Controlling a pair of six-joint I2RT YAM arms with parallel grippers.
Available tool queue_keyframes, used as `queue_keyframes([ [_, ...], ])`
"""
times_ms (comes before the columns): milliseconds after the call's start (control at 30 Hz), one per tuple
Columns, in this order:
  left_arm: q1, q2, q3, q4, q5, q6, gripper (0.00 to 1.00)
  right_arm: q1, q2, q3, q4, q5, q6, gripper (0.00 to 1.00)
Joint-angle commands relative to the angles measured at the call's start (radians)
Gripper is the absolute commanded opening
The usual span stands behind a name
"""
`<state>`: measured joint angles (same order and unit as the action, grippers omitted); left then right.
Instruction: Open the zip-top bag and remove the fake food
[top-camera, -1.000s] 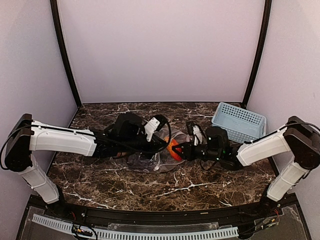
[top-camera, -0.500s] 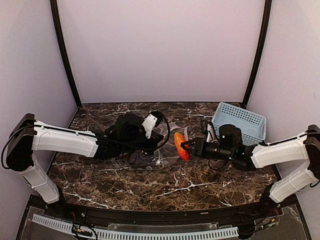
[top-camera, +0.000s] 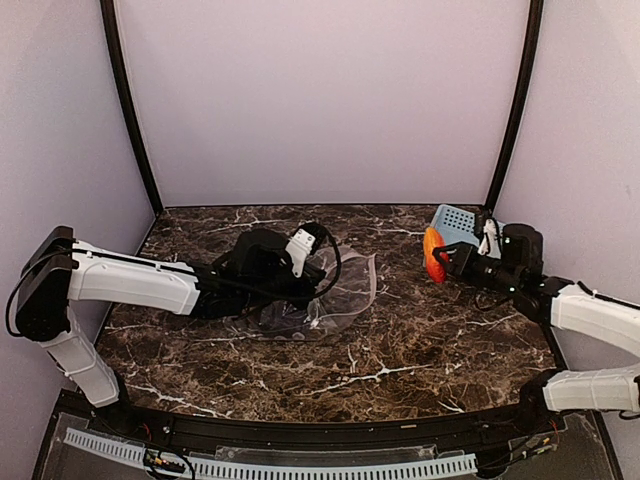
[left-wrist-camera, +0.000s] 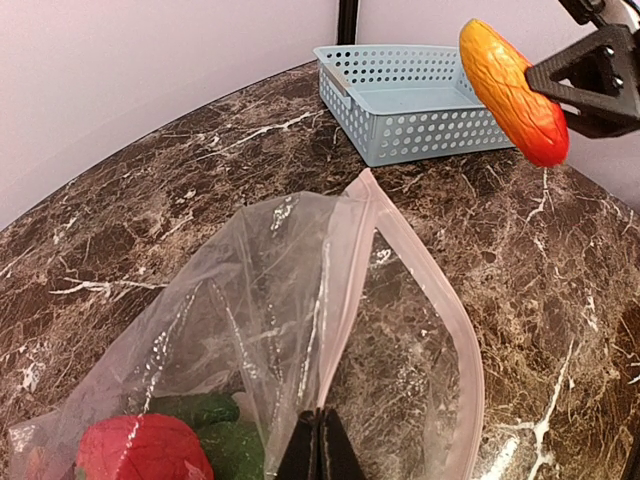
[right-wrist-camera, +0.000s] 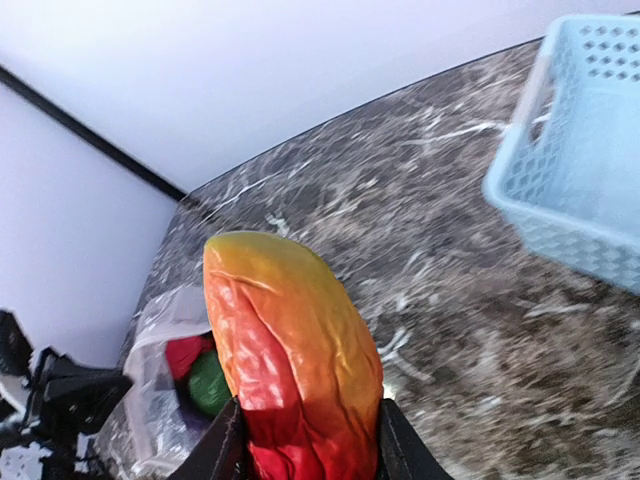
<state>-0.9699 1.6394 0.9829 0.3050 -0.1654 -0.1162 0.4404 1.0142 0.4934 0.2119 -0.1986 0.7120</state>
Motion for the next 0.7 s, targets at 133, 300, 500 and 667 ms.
queue_keyframes([
  [133, 0.002, -0.016, 0.015, -0.008, -0.019, 0.009, 0.01, -0.299, 0.113, 0.193, -0.079, -0.032, -0.173, 0.15],
  [300, 0.002, -0.022, 0.011, -0.004, -0.021, 0.010, 0.01, -0.380, 0.302, 0.291, -0.079, -0.019, -0.202, 0.15],
  [500, 0.007, -0.034, 0.002, -0.008, -0.037, 0.016, 0.01, -0.399, 0.499, 0.378, -0.027, -0.031, -0.238, 0.16],
  [667, 0.012, -0.048, -0.008, -0.007, -0.040, 0.013, 0.01, -0.402, 0.656, 0.473, -0.007, -0.065, -0.251, 0.17],
])
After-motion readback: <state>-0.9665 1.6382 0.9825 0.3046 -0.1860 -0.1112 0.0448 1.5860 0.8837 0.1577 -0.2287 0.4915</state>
